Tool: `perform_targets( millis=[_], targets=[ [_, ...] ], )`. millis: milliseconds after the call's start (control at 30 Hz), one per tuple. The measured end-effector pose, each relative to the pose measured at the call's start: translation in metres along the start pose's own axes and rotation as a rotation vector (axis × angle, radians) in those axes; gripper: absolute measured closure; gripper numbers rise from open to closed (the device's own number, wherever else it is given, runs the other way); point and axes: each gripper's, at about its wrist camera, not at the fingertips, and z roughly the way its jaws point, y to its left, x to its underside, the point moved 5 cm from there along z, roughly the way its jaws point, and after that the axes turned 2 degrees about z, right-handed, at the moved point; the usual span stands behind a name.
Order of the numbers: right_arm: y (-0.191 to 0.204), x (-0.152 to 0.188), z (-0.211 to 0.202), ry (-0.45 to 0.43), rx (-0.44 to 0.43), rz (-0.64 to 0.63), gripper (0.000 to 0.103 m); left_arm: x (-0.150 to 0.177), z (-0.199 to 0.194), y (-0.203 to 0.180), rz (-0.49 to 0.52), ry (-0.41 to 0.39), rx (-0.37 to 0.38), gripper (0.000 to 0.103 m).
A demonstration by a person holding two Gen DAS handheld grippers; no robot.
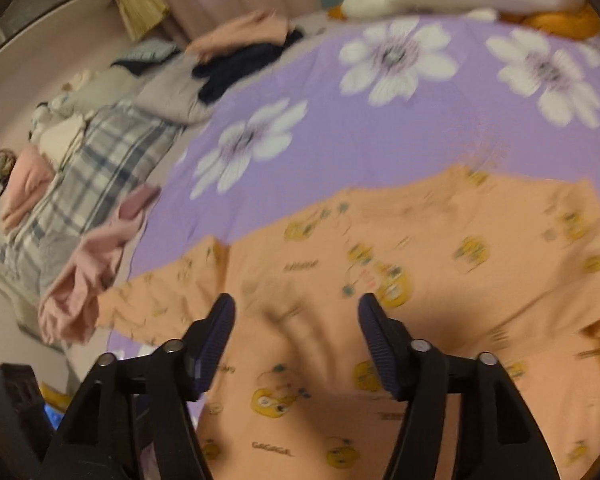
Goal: Fold small clothes
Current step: 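Carry the sleeve across the onesie body and open the right gripper, then grasp the onesie side edge near the middle with the left gripper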
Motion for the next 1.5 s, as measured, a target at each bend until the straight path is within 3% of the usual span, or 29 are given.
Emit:
perform_targets(
  millis=[133,333,400,533,600,767,900,1000,1133,1267,1333,1433,1500],
  targets=[
    [-0.017,-0.007,-0.007,-0.063,0.108,0.009,0.036,0.001,0.000,-0.002,0.005,0.001,0.006,0.026],
    [-0.054,0.006,0.030,0.015,0.252,0.050,0.036,0.001,0.000,-0.001,0.001,0.001,0.013,0.026],
    [-0.063,0.017,0.041,0.062,0.263,0.056,0.036,0.002,0.000,0.000,-0.002,0.003,0.013,0.026],
    [-0.058,0.026,0.048,0.055,0.312,-0.038,0.036,0.002,0.002,0.000,-0.001,0.009,0.010,0.026],
    [-0.058,0.025,0.047,0.055,0.314,-0.042,0.036,0.001,0.004,-0.002,0.000,0.013,0.009,0.027],
    [-0.076,0.015,0.016,0.001,0.207,0.101,0.036,-0.005,0.004,-0.004,0.008,-0.001,0.012,0.027],
    [-0.098,0.006,-0.019,-0.079,0.260,0.140,0.036,-0.012,0.010,-0.008,-0.004,0.003,0.043,0.027],
    [-0.120,0.007,-0.043,-0.131,0.271,0.195,0.036,-0.015,0.022,-0.015,-0.026,0.032,0.117,0.027],
    [-0.153,0.015,-0.060,-0.158,0.307,0.283,0.036,-0.027,0.044,-0.031,-0.029,0.063,0.164,0.028],
    [-0.180,0.028,-0.063,-0.149,0.284,0.371,0.036,-0.039,0.071,-0.046,-0.030,0.100,0.203,0.030],
    [-0.190,0.032,-0.063,-0.144,0.281,0.404,0.036,-0.041,0.090,-0.052,-0.029,0.134,0.197,0.035],
    [-0.197,0.036,-0.064,-0.146,0.269,0.428,0.036,-0.045,0.110,-0.058,-0.017,0.140,0.157,0.055],
    [-0.200,0.037,-0.066,-0.153,0.261,0.438,0.036,-0.049,0.112,-0.058,-0.004,0.102,0.112,0.087]
  ],
)
